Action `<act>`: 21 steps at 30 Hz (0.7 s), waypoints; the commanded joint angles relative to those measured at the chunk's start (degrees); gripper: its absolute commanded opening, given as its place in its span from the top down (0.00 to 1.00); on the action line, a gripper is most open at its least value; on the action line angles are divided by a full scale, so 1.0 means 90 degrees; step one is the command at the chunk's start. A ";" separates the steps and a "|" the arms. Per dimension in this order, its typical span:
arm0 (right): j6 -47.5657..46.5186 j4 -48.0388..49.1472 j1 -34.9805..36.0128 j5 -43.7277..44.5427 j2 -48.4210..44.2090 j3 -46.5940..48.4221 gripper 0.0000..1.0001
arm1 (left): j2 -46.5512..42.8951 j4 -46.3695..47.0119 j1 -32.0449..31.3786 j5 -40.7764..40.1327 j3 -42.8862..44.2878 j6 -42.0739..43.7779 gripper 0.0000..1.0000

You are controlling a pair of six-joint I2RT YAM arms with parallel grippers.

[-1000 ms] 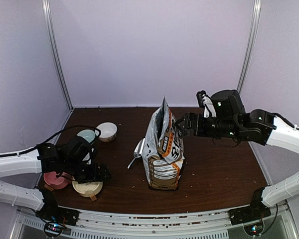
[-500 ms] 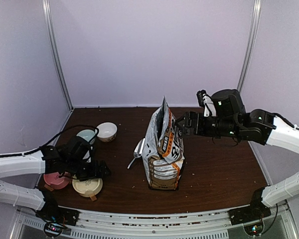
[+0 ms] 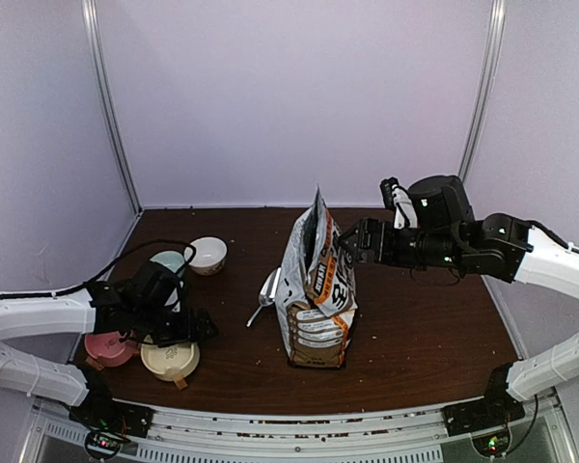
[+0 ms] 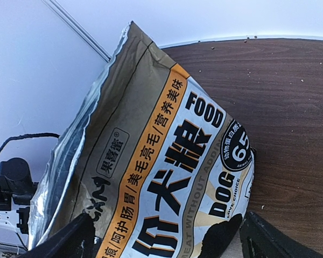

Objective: Serve the pet food

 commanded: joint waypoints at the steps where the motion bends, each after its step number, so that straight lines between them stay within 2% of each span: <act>1: 0.0094 0.0144 -0.0036 -0.0045 -0.0120 -0.0054 0.06 | 0.0205 0.0667 0.0096 0.0076 -0.0023 0.0117 0.09; 11: 0.0132 0.0067 -0.0046 0.0164 -0.0275 -0.0065 0.06 | 0.0631 0.1247 0.0216 -0.0076 0.0063 0.0117 0.09; 21: 0.0164 0.0037 -0.0048 0.0192 -0.0326 -0.0071 0.06 | 0.1288 0.1910 0.0782 -0.0079 0.0435 0.0665 0.09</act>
